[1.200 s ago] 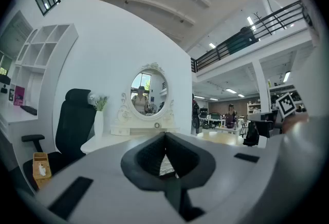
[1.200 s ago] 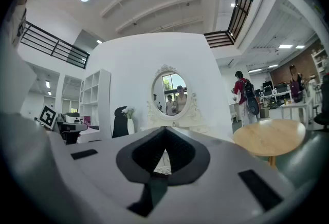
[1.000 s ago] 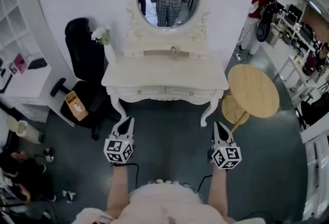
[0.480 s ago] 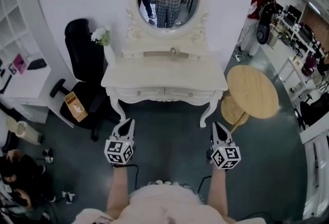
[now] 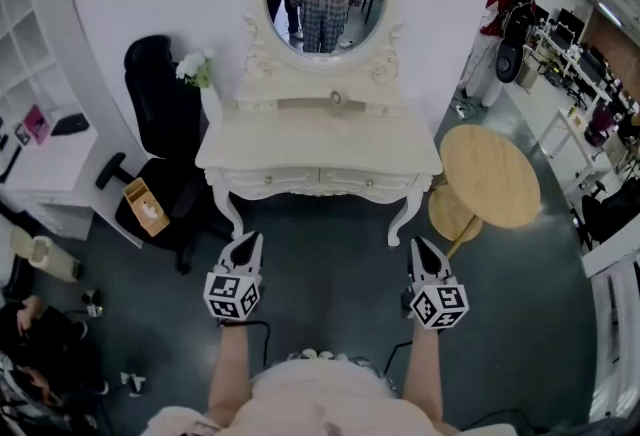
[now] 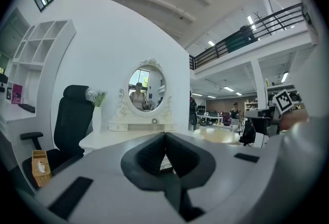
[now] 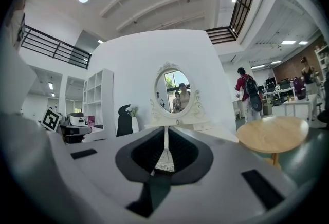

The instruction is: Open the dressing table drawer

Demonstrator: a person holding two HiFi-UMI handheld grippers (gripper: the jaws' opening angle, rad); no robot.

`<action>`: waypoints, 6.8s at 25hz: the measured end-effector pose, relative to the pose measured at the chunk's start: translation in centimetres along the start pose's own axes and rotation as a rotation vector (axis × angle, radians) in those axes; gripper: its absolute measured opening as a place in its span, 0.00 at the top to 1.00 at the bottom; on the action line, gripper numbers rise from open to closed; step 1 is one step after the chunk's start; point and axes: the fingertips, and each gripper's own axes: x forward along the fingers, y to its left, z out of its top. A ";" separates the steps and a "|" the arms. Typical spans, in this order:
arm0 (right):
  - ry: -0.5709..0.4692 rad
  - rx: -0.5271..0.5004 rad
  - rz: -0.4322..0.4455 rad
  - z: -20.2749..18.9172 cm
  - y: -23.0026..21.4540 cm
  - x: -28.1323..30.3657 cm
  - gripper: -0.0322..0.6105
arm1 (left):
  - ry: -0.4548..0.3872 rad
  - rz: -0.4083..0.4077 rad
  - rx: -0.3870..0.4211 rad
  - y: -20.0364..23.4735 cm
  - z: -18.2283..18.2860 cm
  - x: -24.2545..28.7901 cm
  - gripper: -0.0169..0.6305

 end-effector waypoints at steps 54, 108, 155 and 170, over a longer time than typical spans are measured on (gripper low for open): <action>-0.061 0.043 -0.016 1.9 -4.8 20.5 0.28 | 0.015 0.013 -0.007 10.4 1.5 16.9 0.93; 0.157 0.073 -0.077 -0.2 -21.0 58.7 0.29 | 0.169 -0.054 -0.066 23.2 3.8 55.0 0.93; 0.510 0.085 -0.271 -14.4 -33.0 61.8 0.78 | 0.268 -0.068 -0.081 20.3 -1.1 58.6 0.93; 0.514 0.094 -0.286 -14.5 -31.5 57.8 0.78 | 0.257 -0.099 -0.080 18.6 -0.7 56.9 0.93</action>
